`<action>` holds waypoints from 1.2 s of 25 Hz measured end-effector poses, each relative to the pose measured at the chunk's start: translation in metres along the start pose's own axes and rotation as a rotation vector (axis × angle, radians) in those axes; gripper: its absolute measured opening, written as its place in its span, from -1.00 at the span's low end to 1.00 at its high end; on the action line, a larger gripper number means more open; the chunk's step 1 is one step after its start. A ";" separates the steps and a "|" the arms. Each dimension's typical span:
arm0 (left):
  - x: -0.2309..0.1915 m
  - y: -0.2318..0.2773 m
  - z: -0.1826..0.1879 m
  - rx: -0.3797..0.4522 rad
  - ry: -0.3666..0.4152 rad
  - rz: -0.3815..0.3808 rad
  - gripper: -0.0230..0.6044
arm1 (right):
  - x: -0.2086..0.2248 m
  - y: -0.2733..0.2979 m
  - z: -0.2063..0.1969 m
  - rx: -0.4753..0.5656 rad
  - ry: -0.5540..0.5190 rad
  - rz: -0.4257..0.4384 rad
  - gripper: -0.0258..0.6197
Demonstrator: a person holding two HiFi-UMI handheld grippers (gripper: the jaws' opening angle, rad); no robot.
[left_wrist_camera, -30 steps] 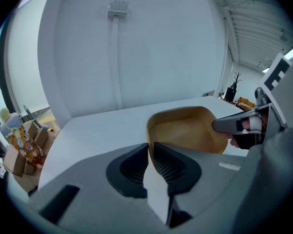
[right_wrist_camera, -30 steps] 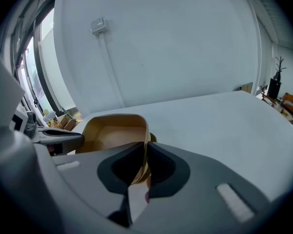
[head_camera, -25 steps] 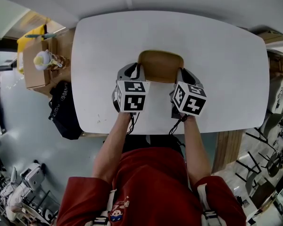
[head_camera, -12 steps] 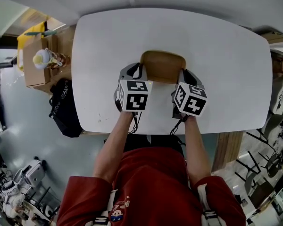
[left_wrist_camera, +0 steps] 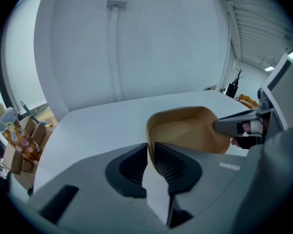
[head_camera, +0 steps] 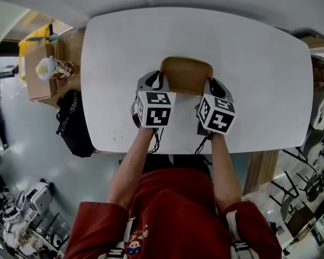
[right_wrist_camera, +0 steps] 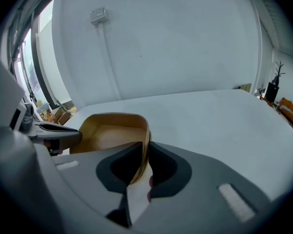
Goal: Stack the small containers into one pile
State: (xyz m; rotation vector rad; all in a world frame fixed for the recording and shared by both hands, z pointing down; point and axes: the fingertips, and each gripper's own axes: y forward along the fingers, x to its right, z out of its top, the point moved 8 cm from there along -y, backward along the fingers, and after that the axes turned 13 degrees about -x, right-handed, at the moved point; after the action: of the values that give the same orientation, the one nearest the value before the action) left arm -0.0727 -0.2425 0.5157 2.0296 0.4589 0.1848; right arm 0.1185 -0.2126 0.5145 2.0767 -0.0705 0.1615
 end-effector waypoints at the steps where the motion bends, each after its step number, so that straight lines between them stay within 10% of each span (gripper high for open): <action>1: -0.001 0.001 -0.001 -0.004 0.003 0.008 -0.77 | 0.000 0.000 0.000 0.002 -0.006 -0.005 -0.76; 22: -0.014 -0.008 0.010 0.056 0.001 0.022 -0.67 | -0.003 -0.004 0.016 0.090 0.013 0.022 -0.63; 30: -0.012 -0.015 0.010 0.107 -0.014 0.007 -0.85 | -0.008 -0.013 0.018 0.132 0.008 0.017 -0.92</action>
State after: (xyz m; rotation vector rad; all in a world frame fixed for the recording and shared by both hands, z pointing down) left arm -0.0840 -0.2489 0.4988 2.1359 0.4611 0.1537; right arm 0.1135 -0.2219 0.4936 2.2070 -0.0742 0.1893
